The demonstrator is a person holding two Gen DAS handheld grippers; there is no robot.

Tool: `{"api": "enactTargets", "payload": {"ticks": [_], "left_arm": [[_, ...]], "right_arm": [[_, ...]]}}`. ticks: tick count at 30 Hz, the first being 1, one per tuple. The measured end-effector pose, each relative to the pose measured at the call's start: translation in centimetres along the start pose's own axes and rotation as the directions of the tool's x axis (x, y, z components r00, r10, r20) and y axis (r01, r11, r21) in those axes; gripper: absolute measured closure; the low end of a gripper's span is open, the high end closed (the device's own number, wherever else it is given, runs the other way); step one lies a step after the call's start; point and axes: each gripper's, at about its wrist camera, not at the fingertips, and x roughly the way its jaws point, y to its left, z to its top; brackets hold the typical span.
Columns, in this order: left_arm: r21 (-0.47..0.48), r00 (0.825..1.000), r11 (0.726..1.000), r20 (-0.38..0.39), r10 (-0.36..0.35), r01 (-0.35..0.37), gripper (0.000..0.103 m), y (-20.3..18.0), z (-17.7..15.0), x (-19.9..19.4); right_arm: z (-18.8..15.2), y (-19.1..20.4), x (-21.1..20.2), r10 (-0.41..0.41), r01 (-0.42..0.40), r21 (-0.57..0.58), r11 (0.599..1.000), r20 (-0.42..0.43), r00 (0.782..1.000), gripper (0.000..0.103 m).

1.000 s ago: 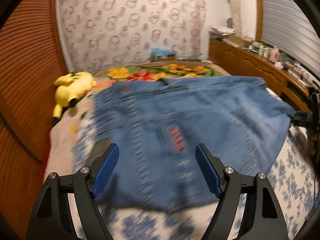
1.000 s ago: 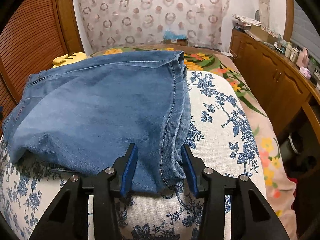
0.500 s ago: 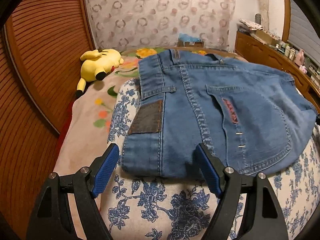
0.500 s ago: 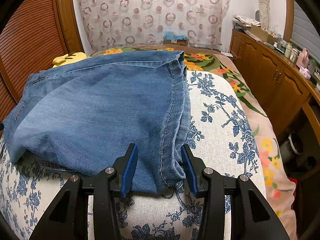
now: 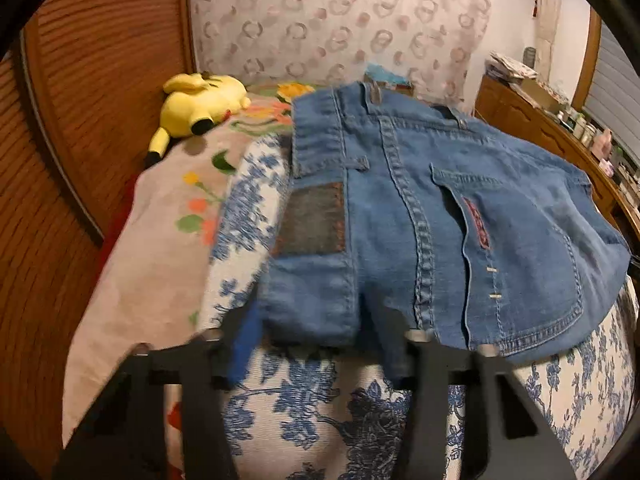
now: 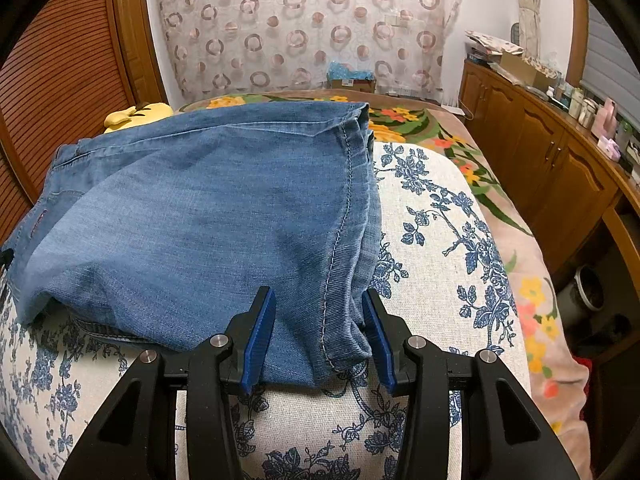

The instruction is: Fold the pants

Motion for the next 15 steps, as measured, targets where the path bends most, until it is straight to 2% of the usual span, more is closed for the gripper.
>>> {"api": "enactTargets", "payload": {"ticks": [1,2,3,6,15], "left_arm": [[-0.01,1.0,1.0,0.001,-0.027,0.027,0.067,0.2,0.0,-0.1],[-0.013,0.999,0.999,-0.001,-0.045,0.045,0.072,0.2,0.1,-0.2],[-0.005,0.999,0.999,0.003,-0.044,0.044,0.077,0.1,0.1,-0.4],[0.02,0.999,0.999,0.026,-0.041,0.04,0.085,-0.7,0.1,-1.2],[0.108,0.993,0.994,0.118,-0.011,-0.001,0.088,-2.8,1.1,-5.5]], "right_arm": [[0.0,0.1,0.0,0.018,-0.018,-0.008,1.0,0.001,1.0,0.067],[0.1,0.4,0.0,0.035,-0.035,-0.018,0.999,0.001,0.999,0.078],[0.0,0.7,0.0,0.043,-0.043,-0.03,0.999,0.002,0.999,0.083],[0.1,1.3,-0.1,0.032,-0.032,-0.05,0.998,-0.002,0.999,0.085],[0.9,0.0,-3.3,0.06,-0.059,-0.015,0.998,0.085,0.995,0.087]]}}
